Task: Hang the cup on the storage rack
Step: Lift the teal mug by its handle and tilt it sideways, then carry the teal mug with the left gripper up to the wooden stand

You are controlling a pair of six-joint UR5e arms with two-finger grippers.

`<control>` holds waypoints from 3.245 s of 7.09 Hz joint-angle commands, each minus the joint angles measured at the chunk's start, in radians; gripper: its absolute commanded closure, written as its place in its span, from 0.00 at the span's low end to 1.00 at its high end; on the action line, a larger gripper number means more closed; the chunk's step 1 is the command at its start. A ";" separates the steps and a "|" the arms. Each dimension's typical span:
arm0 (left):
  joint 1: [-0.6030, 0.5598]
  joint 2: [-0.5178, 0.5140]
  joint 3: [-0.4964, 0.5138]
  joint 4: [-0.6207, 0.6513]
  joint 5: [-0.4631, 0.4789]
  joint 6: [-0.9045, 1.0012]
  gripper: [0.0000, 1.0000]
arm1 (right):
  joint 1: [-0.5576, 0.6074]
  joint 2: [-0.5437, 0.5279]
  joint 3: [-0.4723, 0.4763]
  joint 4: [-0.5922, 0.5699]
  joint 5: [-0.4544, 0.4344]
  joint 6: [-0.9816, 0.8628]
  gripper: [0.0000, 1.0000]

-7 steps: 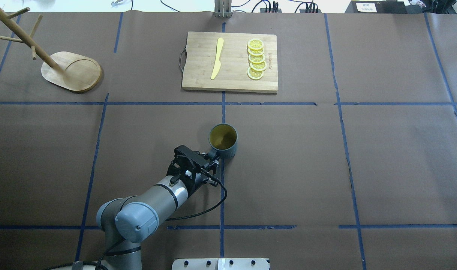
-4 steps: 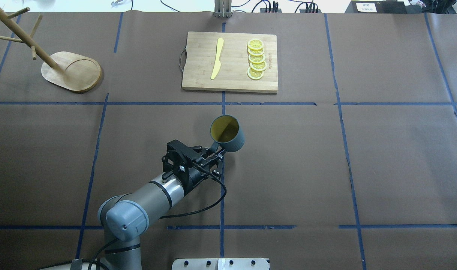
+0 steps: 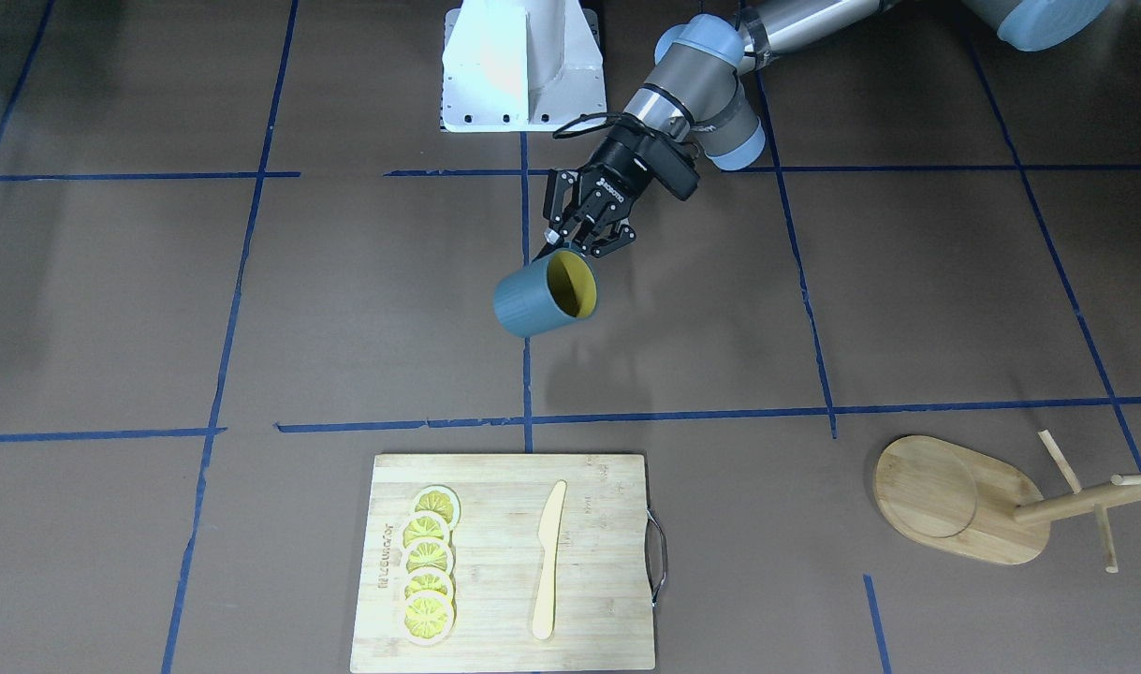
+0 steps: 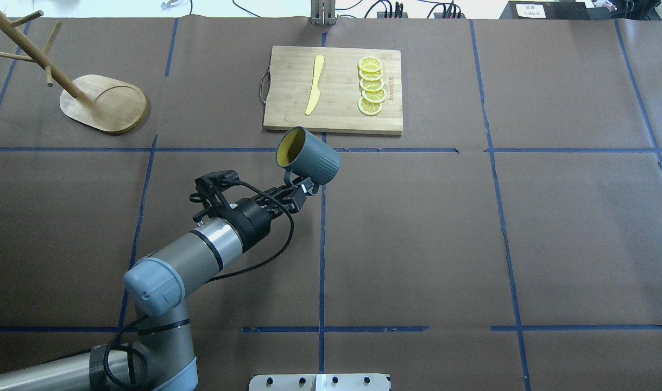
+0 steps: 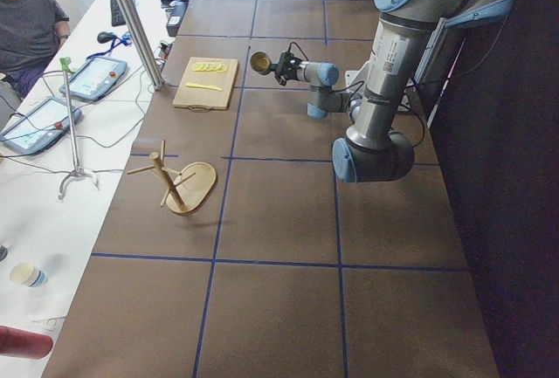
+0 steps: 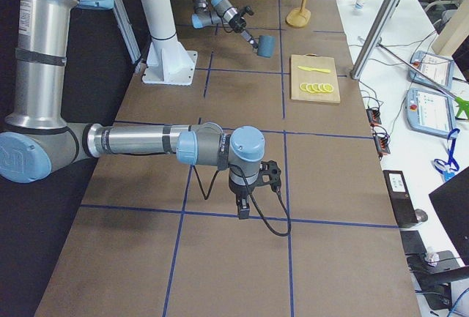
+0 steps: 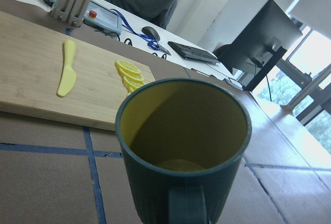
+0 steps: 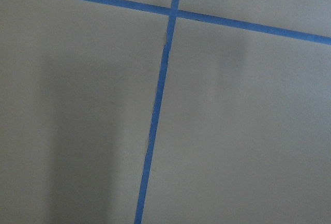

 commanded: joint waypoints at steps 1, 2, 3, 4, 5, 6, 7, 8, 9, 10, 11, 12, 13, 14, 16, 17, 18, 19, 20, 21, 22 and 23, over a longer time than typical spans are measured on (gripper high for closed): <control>-0.128 0.001 0.000 -0.067 -0.154 -0.376 1.00 | 0.019 -0.013 -0.001 0.000 0.001 0.000 0.00; -0.190 0.001 0.000 -0.101 -0.161 -0.507 1.00 | 0.019 -0.012 0.001 0.000 0.001 0.001 0.00; -0.260 0.001 0.000 -0.118 -0.163 -0.695 1.00 | 0.019 -0.012 0.005 0.000 0.001 0.001 0.00; -0.313 0.003 0.003 -0.164 -0.161 -0.830 1.00 | 0.019 -0.012 0.007 0.000 0.001 0.001 0.00; -0.374 0.006 0.007 -0.196 -0.164 -0.973 1.00 | 0.019 -0.010 0.007 0.000 0.001 0.003 0.00; -0.393 0.015 0.012 -0.210 -0.187 -1.000 1.00 | 0.019 -0.009 0.008 0.002 0.001 0.001 0.00; -0.394 0.021 0.012 -0.214 -0.189 -1.003 1.00 | 0.019 -0.007 0.008 0.000 0.001 0.003 0.00; -0.422 0.024 0.012 -0.214 -0.189 -1.066 1.00 | 0.019 -0.006 0.008 0.002 0.001 0.001 0.00; -0.466 0.030 0.012 -0.214 -0.190 -1.127 1.00 | 0.019 -0.004 0.007 0.002 0.000 0.001 0.00; -0.511 0.048 0.018 -0.215 -0.190 -1.202 1.00 | 0.019 -0.004 0.008 0.002 0.001 0.001 0.00; -0.563 0.050 0.050 -0.215 -0.193 -1.280 1.00 | 0.019 -0.004 0.008 0.002 0.001 0.001 0.00; -0.595 0.055 0.084 -0.215 -0.225 -1.295 1.00 | 0.019 -0.006 0.010 0.002 0.001 0.001 0.00; -0.621 0.056 0.118 -0.229 -0.227 -1.348 1.00 | 0.019 -0.004 0.010 0.002 0.001 0.001 0.00; -0.626 0.090 0.156 -0.293 -0.227 -1.368 1.00 | 0.019 -0.004 0.011 0.002 0.001 0.001 0.00; -0.634 0.101 0.259 -0.416 -0.228 -1.407 1.00 | 0.019 -0.004 0.015 0.002 0.001 0.003 0.00; -0.660 0.101 0.309 -0.466 -0.265 -1.424 1.00 | 0.019 -0.004 0.018 0.002 0.001 0.003 0.00; -0.689 0.102 0.354 -0.517 -0.308 -1.425 1.00 | 0.019 -0.003 0.019 0.002 0.001 0.003 0.00; -0.695 0.136 0.365 -0.570 -0.317 -1.451 1.00 | 0.019 -0.004 0.021 0.002 0.001 0.003 0.00; -0.695 0.150 0.365 -0.615 -0.319 -1.453 1.00 | 0.019 -0.004 0.025 0.002 0.001 0.003 0.00; -0.694 0.167 0.365 -0.643 -0.319 -1.454 1.00 | 0.019 -0.004 0.025 0.002 0.001 0.003 0.00; -0.694 0.176 0.365 -0.652 -0.321 -1.453 1.00 | 0.021 -0.004 0.025 0.002 0.001 0.003 0.00; -0.694 0.191 0.366 -0.678 -0.331 -1.454 1.00 | 0.019 -0.006 0.025 0.002 0.001 0.003 0.00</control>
